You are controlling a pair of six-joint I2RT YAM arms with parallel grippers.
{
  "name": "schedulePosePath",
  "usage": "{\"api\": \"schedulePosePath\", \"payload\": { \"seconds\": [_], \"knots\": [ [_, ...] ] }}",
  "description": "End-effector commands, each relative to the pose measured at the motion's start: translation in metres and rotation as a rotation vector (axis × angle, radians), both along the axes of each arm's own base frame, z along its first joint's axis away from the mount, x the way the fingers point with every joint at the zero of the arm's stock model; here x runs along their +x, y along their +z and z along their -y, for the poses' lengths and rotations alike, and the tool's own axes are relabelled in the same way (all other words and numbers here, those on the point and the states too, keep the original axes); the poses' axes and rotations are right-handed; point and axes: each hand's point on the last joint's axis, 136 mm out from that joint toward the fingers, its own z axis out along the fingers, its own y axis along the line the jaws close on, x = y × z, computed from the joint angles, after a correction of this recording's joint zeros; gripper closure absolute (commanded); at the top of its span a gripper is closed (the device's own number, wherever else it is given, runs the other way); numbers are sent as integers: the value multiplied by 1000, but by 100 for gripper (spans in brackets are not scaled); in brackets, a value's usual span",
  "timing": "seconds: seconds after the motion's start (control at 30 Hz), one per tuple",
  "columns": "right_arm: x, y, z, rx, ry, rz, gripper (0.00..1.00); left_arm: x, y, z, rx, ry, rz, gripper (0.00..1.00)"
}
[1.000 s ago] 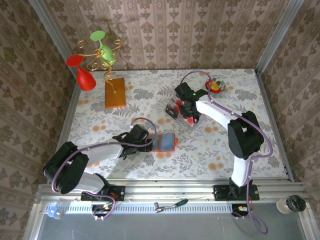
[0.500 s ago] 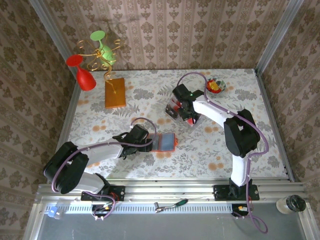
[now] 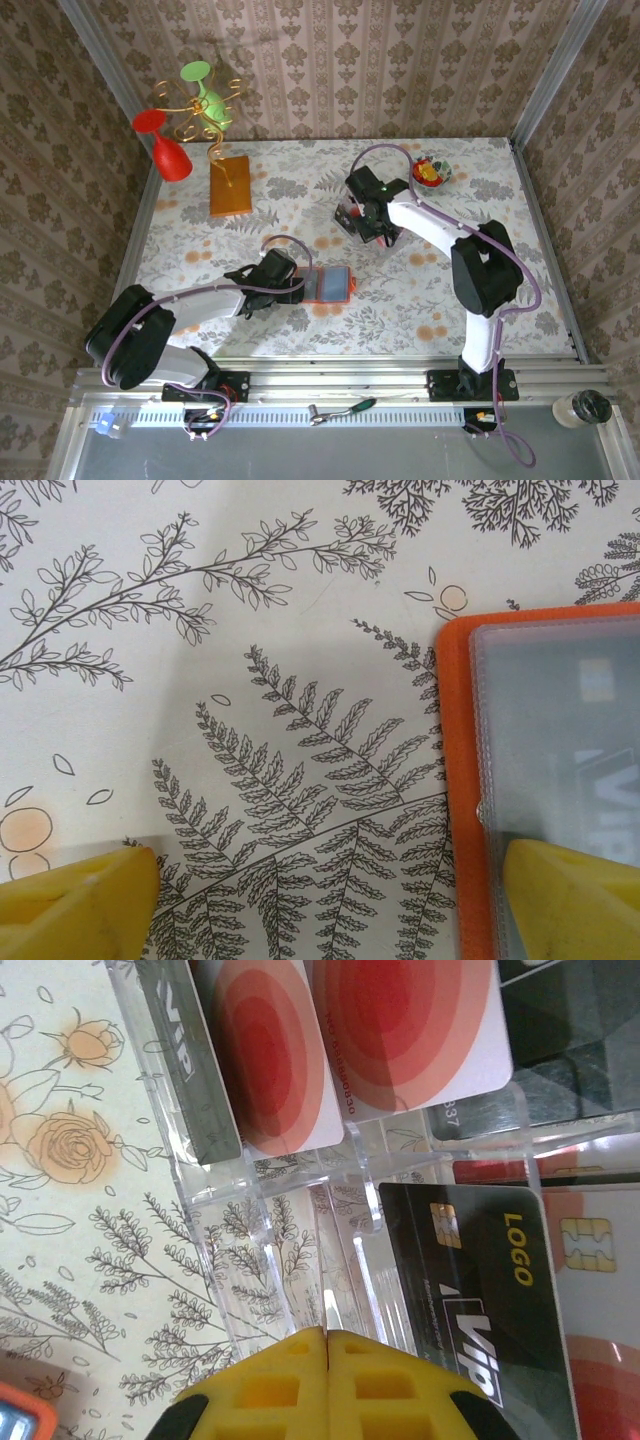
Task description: Put the credit cards into the card holder
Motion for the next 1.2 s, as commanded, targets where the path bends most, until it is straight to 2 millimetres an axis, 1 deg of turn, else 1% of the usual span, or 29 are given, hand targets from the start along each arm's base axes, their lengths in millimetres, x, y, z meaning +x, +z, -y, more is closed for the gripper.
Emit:
{"api": "schedulePosePath", "payload": {
  "seconds": [0.0, 0.1, 0.17, 0.23, 0.33, 0.4, 0.5, 0.57, 0.7, 0.9, 1.17],
  "knots": [
    [-3, 51, -10, 89, 31, 63, 100, -4, 1, -7, 18, 19, 0, 10],
    [-12, 73, -24, 187, 35, 87, 100, -4, 1, -7, 17, 19, -1, 10],
    [-20, 82, -35, 247, 42, 92, 100, -4, 1, -7, 17, 19, 0, 10],
    [-30, 85, -50, 308, 56, 81, 100, -4, 2, -6, 15, 19, 2, 10],
    [-48, 84, -77, 383, 90, 55, 100, -4, 2, -7, 18, 21, 1, 10],
    [-60, 79, -96, 419, 122, 25, 100, -5, 2, -7, 18, 19, 0, 10],
    [-76, 66, -120, 429, 184, -33, 100, -4, 3, -7, 19, 19, 1, 10],
    [-83, 55, -129, 410, 218, -64, 100, -4, 3, -7, 20, 18, 1, 10],
    [-89, 31, -134, 368, 245, -125, 100, -5, 5, -7, 16, 18, 5, 10],
    [-100, 2, -139, 328, 273, -185, 100, -5, 6, -6, 14, 18, 6, 10],
    [-108, -26, -135, 279, 287, -212, 100, -5, 6, -6, 12, 17, 8, 10]
  ]
}}
